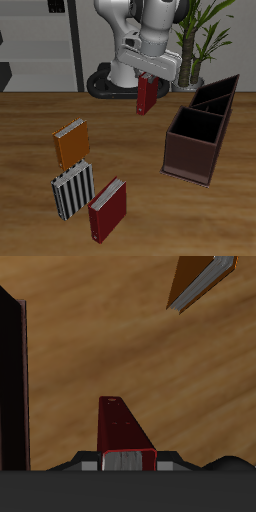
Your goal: Place the right red book into the left desk caddy's front compartment and place the orange book into the left desk caddy's left compartment and place the striped book into the left desk caddy's left compartment
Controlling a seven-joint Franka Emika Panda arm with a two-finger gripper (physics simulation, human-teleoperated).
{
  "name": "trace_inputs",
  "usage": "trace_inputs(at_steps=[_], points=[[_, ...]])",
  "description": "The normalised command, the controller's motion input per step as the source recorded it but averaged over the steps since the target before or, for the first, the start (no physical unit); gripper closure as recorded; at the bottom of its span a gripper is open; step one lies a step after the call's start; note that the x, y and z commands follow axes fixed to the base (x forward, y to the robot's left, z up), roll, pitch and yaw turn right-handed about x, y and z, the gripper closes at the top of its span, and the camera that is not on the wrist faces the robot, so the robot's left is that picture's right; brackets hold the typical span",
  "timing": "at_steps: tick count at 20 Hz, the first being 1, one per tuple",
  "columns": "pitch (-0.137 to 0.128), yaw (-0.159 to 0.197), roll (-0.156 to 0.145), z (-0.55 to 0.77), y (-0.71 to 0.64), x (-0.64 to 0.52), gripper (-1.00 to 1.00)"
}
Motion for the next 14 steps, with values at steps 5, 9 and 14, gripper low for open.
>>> trace_inputs(at_steps=[5,9,14], points=[[-0.019,-0.072,0.045,0.16,0.54,0.17,1.0],[-0.035,-0.027,0.005,0.11,0.42,-0.06,1.0],[0.036,-0.006,-0.031,-0.01,0.34,0.07,1.0]])
